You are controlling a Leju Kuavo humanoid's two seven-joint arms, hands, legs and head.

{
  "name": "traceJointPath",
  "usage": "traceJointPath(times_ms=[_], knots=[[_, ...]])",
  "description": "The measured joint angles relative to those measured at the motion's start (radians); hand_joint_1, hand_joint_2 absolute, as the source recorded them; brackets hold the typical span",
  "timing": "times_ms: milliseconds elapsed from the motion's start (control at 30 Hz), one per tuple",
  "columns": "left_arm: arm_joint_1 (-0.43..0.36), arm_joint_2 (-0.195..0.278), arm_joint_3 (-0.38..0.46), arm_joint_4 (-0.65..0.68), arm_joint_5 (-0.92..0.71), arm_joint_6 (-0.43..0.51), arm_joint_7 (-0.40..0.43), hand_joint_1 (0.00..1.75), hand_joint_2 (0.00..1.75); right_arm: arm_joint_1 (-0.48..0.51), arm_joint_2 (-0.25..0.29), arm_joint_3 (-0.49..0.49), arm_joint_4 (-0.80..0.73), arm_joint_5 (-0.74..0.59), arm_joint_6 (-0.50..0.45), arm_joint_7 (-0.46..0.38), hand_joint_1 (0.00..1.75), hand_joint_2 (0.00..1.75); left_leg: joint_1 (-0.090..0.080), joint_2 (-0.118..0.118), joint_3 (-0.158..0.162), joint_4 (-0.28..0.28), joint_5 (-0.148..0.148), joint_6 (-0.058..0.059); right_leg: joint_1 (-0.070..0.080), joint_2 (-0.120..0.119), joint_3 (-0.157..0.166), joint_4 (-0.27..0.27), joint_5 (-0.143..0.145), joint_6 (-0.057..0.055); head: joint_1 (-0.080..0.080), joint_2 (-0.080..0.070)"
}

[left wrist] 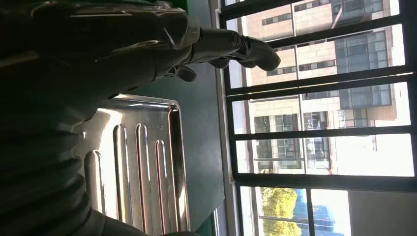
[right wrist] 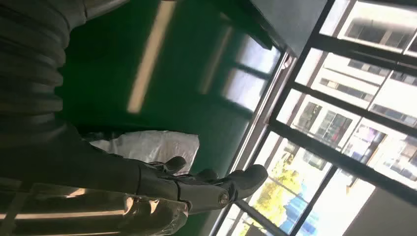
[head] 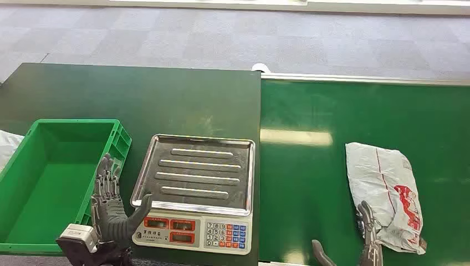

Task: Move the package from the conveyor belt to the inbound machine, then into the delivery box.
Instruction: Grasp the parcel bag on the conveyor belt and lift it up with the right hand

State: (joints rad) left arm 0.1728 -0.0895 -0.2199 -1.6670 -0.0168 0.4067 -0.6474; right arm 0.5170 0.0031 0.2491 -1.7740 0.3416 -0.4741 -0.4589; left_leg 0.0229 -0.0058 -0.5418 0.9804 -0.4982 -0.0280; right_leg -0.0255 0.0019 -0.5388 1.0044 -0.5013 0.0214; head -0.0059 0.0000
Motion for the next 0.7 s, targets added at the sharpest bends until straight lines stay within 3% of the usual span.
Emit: traceJointPath(times_ms=[200, 700], knots=[[-0.004, 0.001, 0.002, 0.0, 0.0, 0.0, 0.0, 0.0, 1.75, 0.019, -0.091, 0.136, -0.035, -0.052, -0.133, 0.041, 0.0, 1.75, 0.0, 0.001, 0.002, 0.0, 0.0, 0.0, 0.0, 0.001, 0.0, 0.0, 0.0, 0.0, 0.001, 0.0], [-0.013, 0.001, 0.002, 0.001, 0.0, 0.006, 0.0, 0.0, 1.75, 0.012, -0.178, 0.281, -0.057, -0.067, -0.188, 0.067, 0.0, 1.75, 0.0, 0.001, 0.004, 0.0, 0.0, 0.0, 0.0, 0.001, 0.002, 0.0, 0.001, 0.0, 0.001, 0.0]])
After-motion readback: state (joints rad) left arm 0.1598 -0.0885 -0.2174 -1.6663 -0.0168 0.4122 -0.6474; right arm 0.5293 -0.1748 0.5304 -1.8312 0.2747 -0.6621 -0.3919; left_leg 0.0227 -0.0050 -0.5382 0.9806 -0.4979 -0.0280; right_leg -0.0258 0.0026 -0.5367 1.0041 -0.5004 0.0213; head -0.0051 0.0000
